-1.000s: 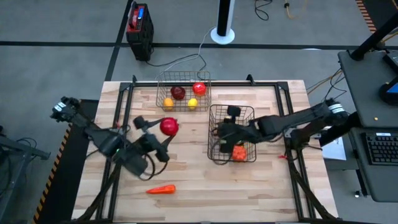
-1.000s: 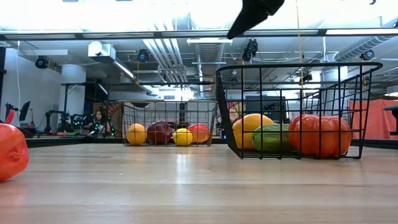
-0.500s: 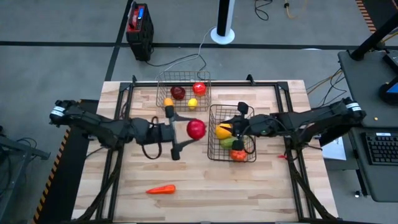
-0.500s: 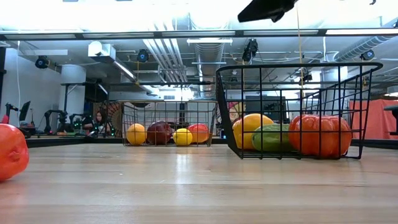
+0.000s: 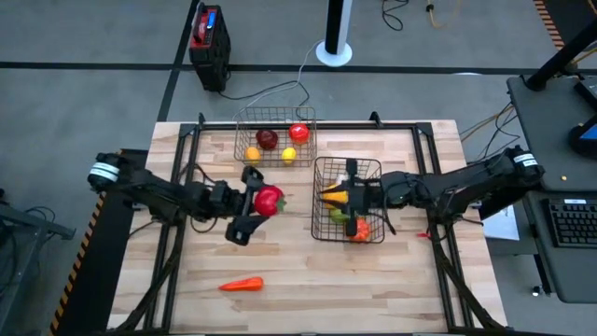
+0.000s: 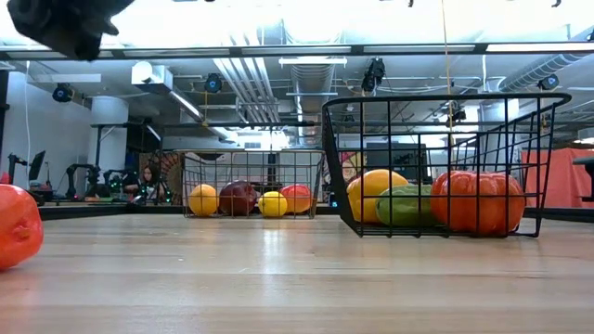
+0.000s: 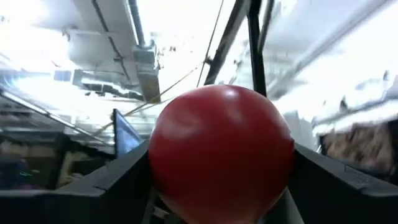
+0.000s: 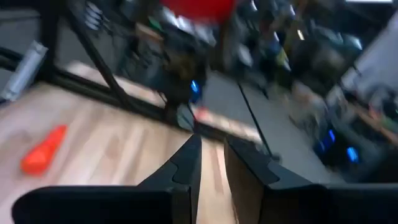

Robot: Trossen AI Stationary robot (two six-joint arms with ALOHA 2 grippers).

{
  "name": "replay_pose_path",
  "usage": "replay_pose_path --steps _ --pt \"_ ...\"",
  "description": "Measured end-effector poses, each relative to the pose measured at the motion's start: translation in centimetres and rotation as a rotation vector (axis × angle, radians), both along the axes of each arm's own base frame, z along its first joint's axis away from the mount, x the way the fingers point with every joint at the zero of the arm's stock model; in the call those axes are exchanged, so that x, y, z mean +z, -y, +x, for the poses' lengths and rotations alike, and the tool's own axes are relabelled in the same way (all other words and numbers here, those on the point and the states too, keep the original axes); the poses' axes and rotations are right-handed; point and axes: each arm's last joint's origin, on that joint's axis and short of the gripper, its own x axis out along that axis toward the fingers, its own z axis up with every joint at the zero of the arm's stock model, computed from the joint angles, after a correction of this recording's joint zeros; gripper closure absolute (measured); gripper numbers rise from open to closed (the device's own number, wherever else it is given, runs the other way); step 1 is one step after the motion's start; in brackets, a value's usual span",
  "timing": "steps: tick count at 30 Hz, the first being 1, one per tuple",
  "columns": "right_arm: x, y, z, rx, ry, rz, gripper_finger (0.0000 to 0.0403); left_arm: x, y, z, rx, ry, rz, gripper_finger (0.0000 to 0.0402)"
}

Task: Sort produce into baskets
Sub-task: Put the red tomato into the silver wire basket

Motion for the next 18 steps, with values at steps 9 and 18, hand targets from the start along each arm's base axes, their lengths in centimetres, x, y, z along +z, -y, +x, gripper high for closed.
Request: replay_pose_path --steps 9,18 --pt "-0.9 -0.6 2.0 0.082 0.049 -0.106 0.0339 -1.3 0.9 4.6 -0.114 -0.079 -0.141 0.0105" --pt "-0.8 -1.2 1.8 0.101 0.049 -0.099 0.0331 -1.0 1.1 4.9 -0.177 -0.065 -0.164 0.0104"
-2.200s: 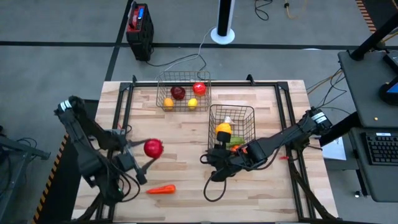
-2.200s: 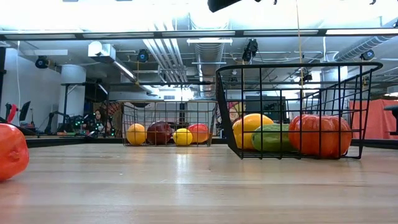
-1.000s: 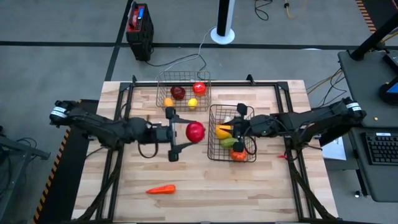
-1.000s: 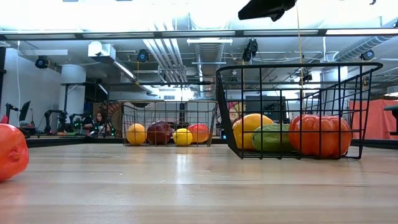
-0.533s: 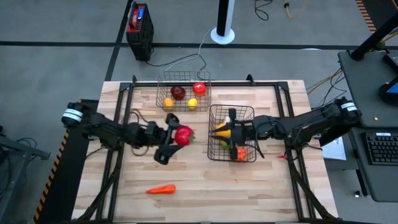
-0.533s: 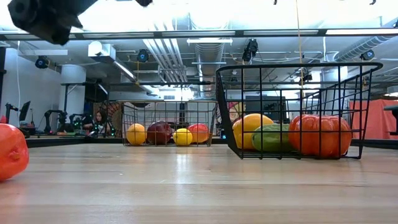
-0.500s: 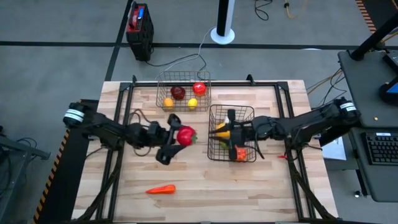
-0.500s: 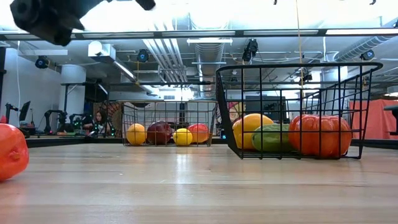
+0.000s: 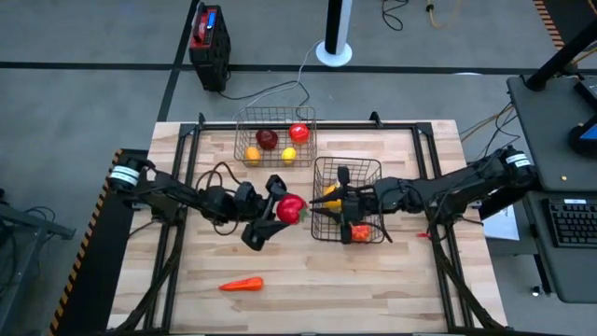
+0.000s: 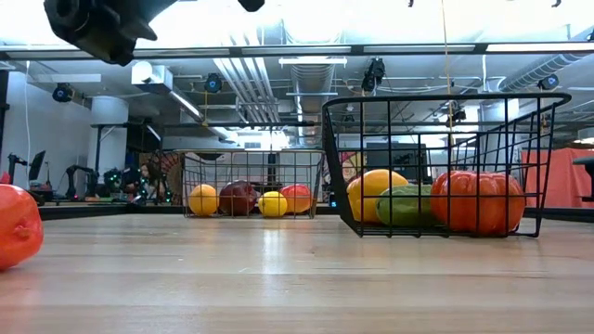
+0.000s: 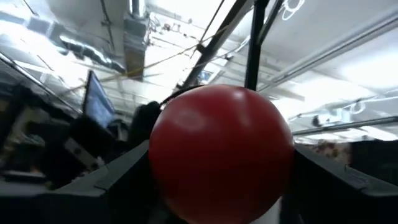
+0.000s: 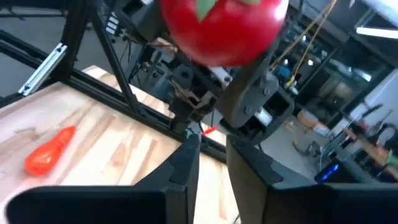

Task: Sort produce into baskets
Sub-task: Put the red tomato into the silver wire basket

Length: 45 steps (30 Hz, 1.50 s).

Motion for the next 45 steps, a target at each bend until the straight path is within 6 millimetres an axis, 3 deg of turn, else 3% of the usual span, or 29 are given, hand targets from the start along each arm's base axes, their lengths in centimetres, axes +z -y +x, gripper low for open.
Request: replay_pose_path --steps 5,12,17,21,36,45 --pt "0.4 -0.4 -0.1 0.019 0.037 -0.103 0.0283 0.4 -0.1 -0.7 -0.107 -0.012 -0.122 0.0104" --pt "1.2 -0.8 -0.2 0.032 0.115 -0.226 0.0171 -0.5 -0.4 -1.3 -0.129 -0.063 -0.241 0.0104" --pt "1.3 -1.1 0.0 0.054 0.161 -0.29 0.0094 -0.7 -0.4 -1.1 -0.133 -0.071 -0.253 0.0104" --pt "1.1 -1.3 0.5 0.091 0.201 -0.295 0.0053 -0.8 -0.4 -0.7 -0.129 -0.077 -0.252 0.0104" --pt "1.7 -1.9 4.4 0.013 0.196 -0.304 0.0039 -1.2 -0.3 -0.1 -0.154 -0.09 -0.234 0.0104" --pt "2.2 -1.8 4.8 0.015 0.127 -0.258 0.0039 -1.2 -0.2 -0.1 -0.167 -0.091 -0.216 0.0104"
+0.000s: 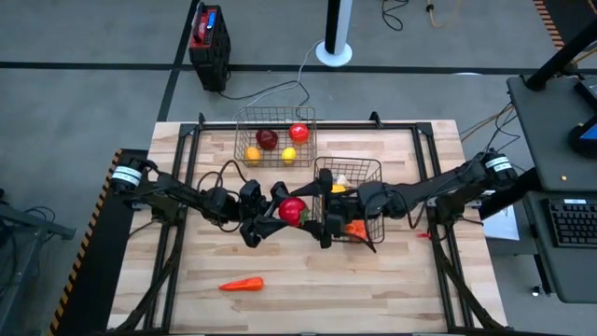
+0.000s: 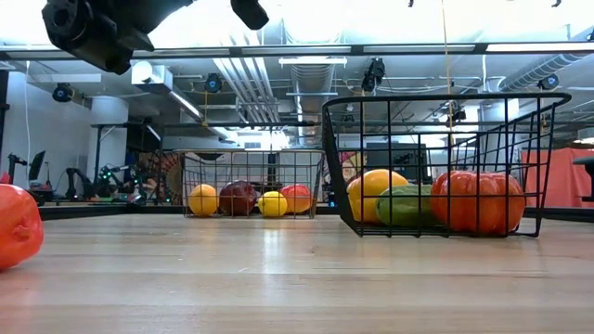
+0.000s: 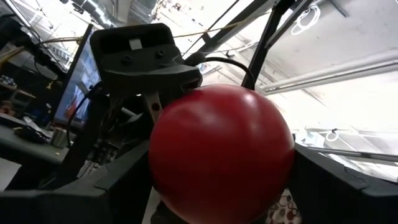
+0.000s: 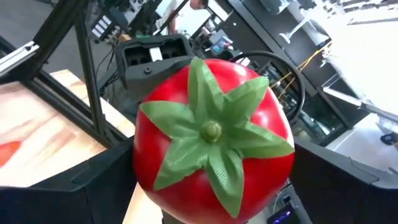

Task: Sort produce into baskets
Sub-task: Put the red tomato into the silver wire basket

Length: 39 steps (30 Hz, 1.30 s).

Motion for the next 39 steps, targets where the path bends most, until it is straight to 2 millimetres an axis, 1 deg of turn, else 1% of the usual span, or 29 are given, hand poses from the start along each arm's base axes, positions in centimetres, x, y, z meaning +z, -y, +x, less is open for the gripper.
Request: replay_pose_path --steps 17,19,25,31,34,39 --pt "0.3 0.0 -0.1 0.012 -0.006 0.009 0.004 0.0 -0.1 0.0 0.006 -0.001 0.005 0.0103" --pt "0.3 0.0 -0.1 0.012 -0.009 0.025 0.0046 0.0 -0.2 0.0 0.009 -0.001 0.004 0.0097" --pt "0.2 0.0 -0.1 0.012 -0.026 0.033 0.01 -0.1 -0.3 0.1 0.009 -0.02 -0.033 0.0059" --pt "0.2 0.0 -0.1 0.01 -0.029 0.033 0.01 -0.2 -0.5 0.2 0.021 -0.026 -0.033 0.0032" --pt "0.3 0.1 -0.2 -0.022 -0.025 0.05 0.0099 0.0 -0.9 0.1 0.023 -0.018 -0.02 0.0028" --pt "1.1 0.5 -0.8 -0.097 -0.006 0.087 0.0096 0.3 -1.9 -0.6 0.061 0.01 0.072 0.0027"
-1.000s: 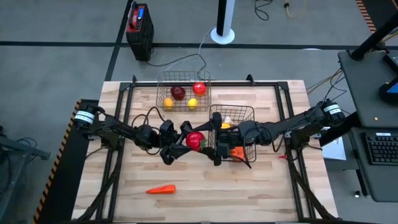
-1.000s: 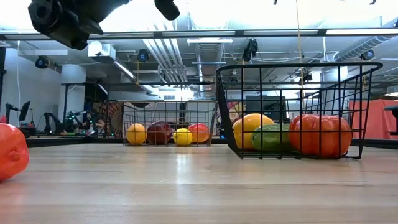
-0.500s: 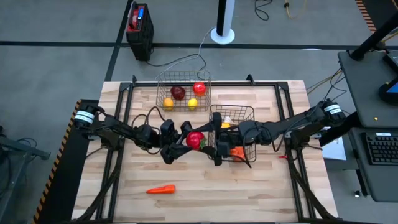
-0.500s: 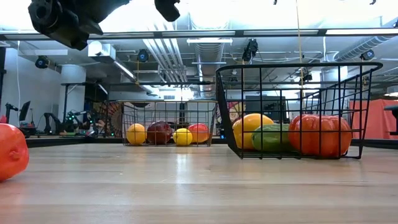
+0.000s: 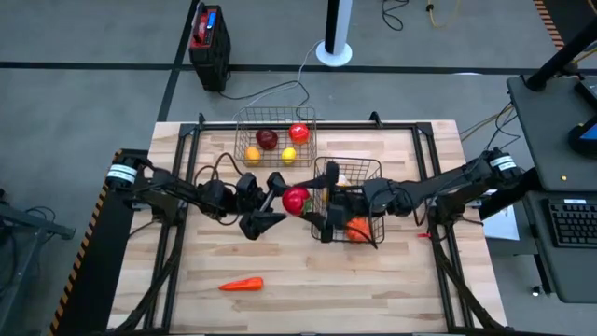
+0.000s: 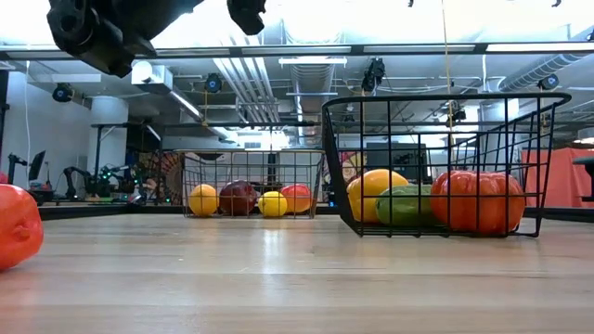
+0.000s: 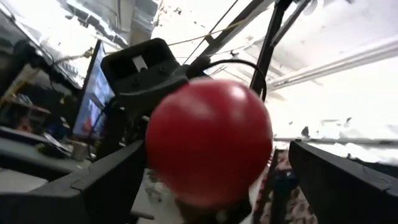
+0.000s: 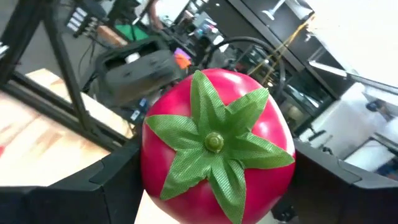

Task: Sort produce into baskets
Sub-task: Put the red tomato into the silver wire basket

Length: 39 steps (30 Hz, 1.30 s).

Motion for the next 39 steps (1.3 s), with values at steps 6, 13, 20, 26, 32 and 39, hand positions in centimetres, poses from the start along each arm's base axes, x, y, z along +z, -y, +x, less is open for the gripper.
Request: replay_pose_path --steps 6,13,20,26,32,39 --pt "1.6 1.1 -1.0 -0.083 0.043 0.094 0.0096 -0.5 -1.4 -0.2 0.086 -0.011 0.083 0.0027" --pt "3.0 6.3 -0.7 -0.313 -0.081 0.375 0.0096 0.0 -2.3 -1.7 0.165 -0.018 0.154 0.0026" --pt "1.7 13.3 1.2 -0.467 -0.251 0.586 0.0095 2.7 -2.8 -4.4 0.306 -0.091 0.221 0.0026" --pt "-1.5 18.6 3.7 -0.525 -0.355 0.704 0.0095 4.3 -3.4 -7.2 0.467 -0.24 0.227 0.0027" --pt "-4.0 22.1 5.1 -0.594 -0.437 0.846 0.0094 4.9 -3.7 -9.1 0.546 -0.324 0.229 0.0033" --pt "-6.4 25.2 5.7 -0.694 -0.546 0.973 0.0094 4.8 -3.8 -9.1 0.591 -0.347 0.258 0.0034"
